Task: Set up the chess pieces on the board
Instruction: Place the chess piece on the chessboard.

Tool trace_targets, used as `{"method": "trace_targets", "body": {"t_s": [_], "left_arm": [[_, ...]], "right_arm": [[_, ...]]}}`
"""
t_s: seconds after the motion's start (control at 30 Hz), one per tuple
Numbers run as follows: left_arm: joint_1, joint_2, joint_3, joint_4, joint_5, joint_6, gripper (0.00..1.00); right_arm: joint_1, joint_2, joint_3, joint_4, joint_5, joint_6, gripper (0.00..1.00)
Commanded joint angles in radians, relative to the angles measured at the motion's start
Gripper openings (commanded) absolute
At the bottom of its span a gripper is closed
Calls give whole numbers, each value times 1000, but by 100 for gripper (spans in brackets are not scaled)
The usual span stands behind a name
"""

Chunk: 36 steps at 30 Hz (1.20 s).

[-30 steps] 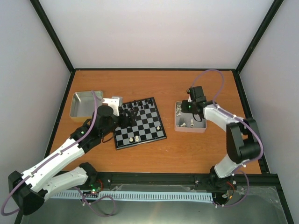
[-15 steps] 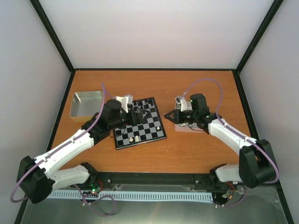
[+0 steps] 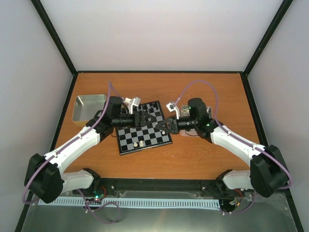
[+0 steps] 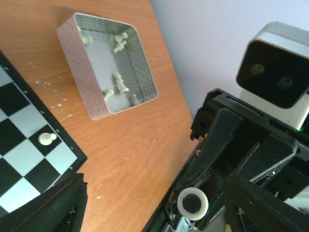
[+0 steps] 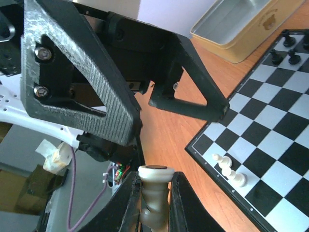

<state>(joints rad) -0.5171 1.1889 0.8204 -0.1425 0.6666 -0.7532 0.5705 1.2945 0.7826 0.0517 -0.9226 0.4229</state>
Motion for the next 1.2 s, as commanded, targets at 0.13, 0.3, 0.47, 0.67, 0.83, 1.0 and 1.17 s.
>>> {"method": "trace_targets", "body": {"t_s": [0.13, 0.3, 0.47, 0.67, 0.83, 1.0, 1.17], "left_arm": [[2, 12, 6, 54, 201, -3, 59], [2, 2, -9, 62, 224, -21, 58], [2, -3, -47, 125, 267, -79, 63], [3, 10, -66, 144, 259, -154, 53], [5, -8, -93, 240, 254, -265, 67], [8, -36, -108, 272, 224, -318, 68], [8, -18, -149, 346, 244, -401, 62]], "right_arm": [[22, 27, 45, 36, -81, -59, 12], [22, 51, 68, 17, -69, -75, 12], [23, 74, 90, 14, -60, -88, 12], [33, 77, 131, -94, -20, -213, 11], [47, 48, 146, -194, 80, -359, 11], [63, 27, 122, -190, 171, -410, 10], [109, 2, 93, -141, 259, -440, 10]]}}
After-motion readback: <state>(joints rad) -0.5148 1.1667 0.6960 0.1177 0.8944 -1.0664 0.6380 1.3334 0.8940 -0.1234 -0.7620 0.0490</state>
